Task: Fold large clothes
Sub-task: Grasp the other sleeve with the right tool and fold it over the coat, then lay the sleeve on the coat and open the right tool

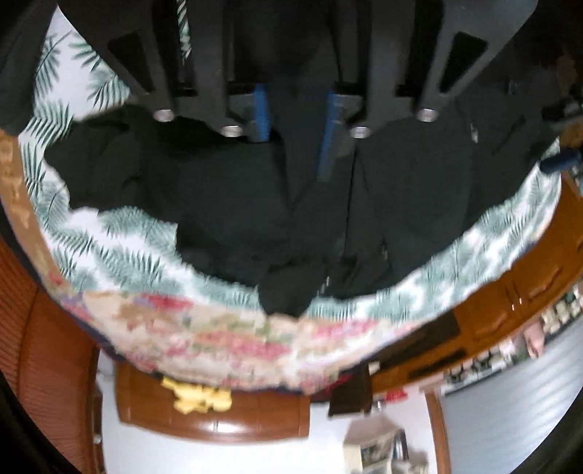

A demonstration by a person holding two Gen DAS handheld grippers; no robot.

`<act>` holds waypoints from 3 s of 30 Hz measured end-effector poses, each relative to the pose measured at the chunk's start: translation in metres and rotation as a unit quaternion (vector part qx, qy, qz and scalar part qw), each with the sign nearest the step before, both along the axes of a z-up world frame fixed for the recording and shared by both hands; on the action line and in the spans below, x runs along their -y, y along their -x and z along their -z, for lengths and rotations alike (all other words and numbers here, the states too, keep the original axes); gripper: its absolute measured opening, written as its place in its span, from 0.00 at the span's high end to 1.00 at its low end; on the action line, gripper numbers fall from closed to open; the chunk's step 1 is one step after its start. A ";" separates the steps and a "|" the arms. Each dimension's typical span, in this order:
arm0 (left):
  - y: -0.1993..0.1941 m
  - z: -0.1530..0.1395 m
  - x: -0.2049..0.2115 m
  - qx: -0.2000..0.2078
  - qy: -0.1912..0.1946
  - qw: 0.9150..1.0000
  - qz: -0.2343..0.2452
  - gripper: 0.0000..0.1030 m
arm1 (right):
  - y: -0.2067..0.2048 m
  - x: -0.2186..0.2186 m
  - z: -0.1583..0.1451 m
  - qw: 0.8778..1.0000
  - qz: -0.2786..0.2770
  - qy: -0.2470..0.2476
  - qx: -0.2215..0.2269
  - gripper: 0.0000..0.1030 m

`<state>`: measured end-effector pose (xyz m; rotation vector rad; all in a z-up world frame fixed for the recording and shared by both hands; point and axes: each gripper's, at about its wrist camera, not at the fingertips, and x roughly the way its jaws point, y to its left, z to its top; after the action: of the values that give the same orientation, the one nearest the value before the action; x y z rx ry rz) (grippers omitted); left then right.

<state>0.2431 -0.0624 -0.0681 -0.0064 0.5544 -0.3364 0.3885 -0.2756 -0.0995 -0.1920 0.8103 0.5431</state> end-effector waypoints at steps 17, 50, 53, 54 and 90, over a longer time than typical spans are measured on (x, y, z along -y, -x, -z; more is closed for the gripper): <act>0.013 -0.009 -0.016 0.013 0.011 1.000 -0.004 0.59 | -0.019 0.083 -0.037 0.991 0.131 0.001 0.039 0.51; 0.023 -0.010 -0.039 0.012 0.002 1.000 -0.022 0.59 | -0.065 0.139 0.008 0.970 0.230 -0.082 0.010 0.97; 0.028 -0.013 -0.042 0.017 -0.001 1.000 -0.024 0.59 | -0.041 0.113 -0.030 0.977 0.188 -0.084 0.055 0.99; 0.030 -0.013 -0.044 0.019 -0.001 0.999 -0.025 0.59 | -0.031 0.102 -0.043 0.979 0.171 -0.084 0.071 0.99; 0.070 -0.012 -0.103 0.023 -0.011 0.998 -0.052 0.59 | 0.171 -0.060 -0.116 0.991 -0.041 -0.055 0.114 0.96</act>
<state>0.1731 0.0408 -0.0560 -0.0067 0.5109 -0.2294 0.2180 -0.2161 0.0167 -0.1814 0.5501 0.6288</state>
